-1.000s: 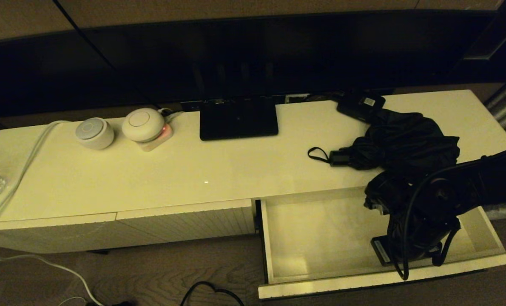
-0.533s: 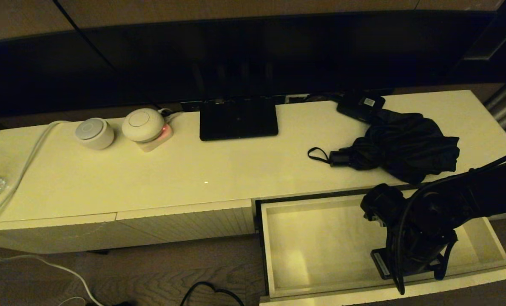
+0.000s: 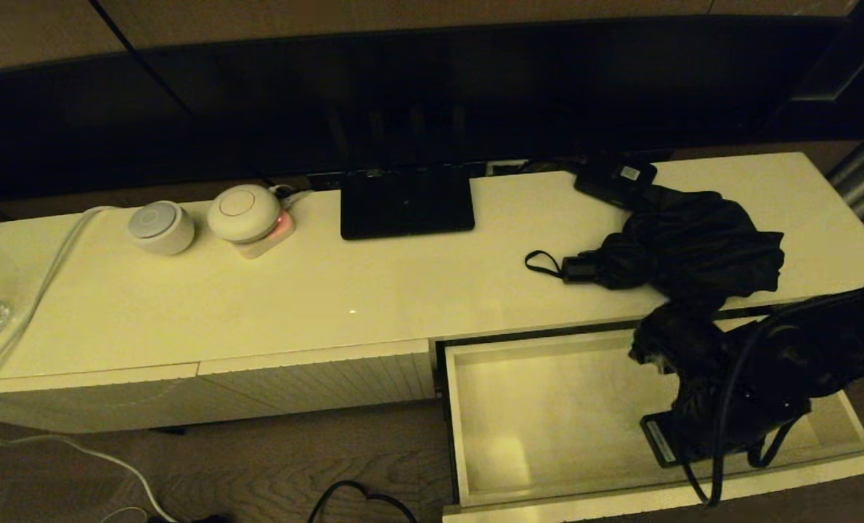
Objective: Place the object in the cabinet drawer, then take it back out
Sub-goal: Put the umbrella in the drawer
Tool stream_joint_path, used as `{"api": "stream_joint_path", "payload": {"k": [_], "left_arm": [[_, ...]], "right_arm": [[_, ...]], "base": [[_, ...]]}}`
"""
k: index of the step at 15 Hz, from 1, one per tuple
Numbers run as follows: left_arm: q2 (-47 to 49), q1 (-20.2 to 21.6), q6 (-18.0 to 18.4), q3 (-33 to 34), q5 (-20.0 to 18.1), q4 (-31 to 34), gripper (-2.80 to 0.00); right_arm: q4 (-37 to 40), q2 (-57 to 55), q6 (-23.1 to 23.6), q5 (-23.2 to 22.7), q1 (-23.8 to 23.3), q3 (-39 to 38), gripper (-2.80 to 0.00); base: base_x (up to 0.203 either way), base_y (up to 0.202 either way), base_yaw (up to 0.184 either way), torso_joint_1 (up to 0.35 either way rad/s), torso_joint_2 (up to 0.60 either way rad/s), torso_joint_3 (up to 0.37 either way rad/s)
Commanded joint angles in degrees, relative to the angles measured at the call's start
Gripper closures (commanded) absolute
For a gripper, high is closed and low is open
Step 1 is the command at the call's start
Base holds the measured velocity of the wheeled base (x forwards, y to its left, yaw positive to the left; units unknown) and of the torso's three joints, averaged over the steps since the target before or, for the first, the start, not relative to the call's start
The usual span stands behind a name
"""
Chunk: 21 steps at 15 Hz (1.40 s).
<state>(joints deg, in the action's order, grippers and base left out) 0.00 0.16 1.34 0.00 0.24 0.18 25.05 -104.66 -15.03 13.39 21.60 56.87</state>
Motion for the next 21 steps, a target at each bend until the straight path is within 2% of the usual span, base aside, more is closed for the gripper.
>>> {"api": "stream_joint_path", "payload": {"k": [1,4,9,12,13,14,18,19,20,21], "left_arm": [[0.0,0.02,-0.02,0.18,0.02,-0.01,0.0],[0.0,0.02,-0.02,0.18,0.02,-0.01,0.0],[0.0,0.02,-0.02,0.18,0.02,-0.01,0.0],[0.0,0.02,-0.02,0.18,0.02,-0.01,0.0],[0.0,0.02,-0.02,0.18,0.02,-0.01,0.0],[0.0,0.02,-0.02,0.18,0.02,-0.01,0.0],[0.0,0.02,-0.02,0.18,0.02,-0.01,0.0],[0.0,0.02,-0.02,0.18,0.02,-0.01,0.0],[0.0,0.02,-0.02,0.18,0.02,-0.01,0.0],[0.0,0.02,-0.02,0.18,0.02,-0.01,0.0]], "right_arm": [[-0.23,10.41,6.42,2.29,-0.27,0.26,0.0],[1.99,20.08,22.29,6.29,-0.16,0.23,0.0],[0.81,30.03,63.98,8.0,0.01,-0.06,0.0],[-7.66,29.43,83.18,7.54,-0.18,-1.45,0.0],[-11.17,28.53,87.89,6.78,0.06,-2.19,0.0],[-15.17,27.04,90.53,5.45,0.28,-2.9,0.0],[-30.39,21.22,92.27,3.48,1.22,-4.1,0.0],[-31.69,20.14,92.35,3.58,2.16,-3.9,0.0],[-31.54,19.37,92.37,3.87,2.45,-3.65,-2.8],[-30.92,19.23,92.37,3.79,2.48,-3.29,-2.8]], "base": [[0.0,0.0,0.0,0.0,0.0,0.0],[0.0,0.0,0.0,0.0,0.0,0.0],[0.0,0.0,0.0,0.0,0.0,0.0],[0.0,0.0,0.0,0.0,0.0,0.0],[0.0,0.0,0.0,0.0,0.0,0.0],[0.0,0.0,0.0,0.0,0.0,0.0],[0.0,0.0,0.0,0.0,0.0,0.0],[0.0,0.0,0.0,0.0,0.0,0.0],[0.0,0.0,0.0,0.0,0.0,0.0],[0.0,0.0,0.0,0.0,0.0,0.0]]}}
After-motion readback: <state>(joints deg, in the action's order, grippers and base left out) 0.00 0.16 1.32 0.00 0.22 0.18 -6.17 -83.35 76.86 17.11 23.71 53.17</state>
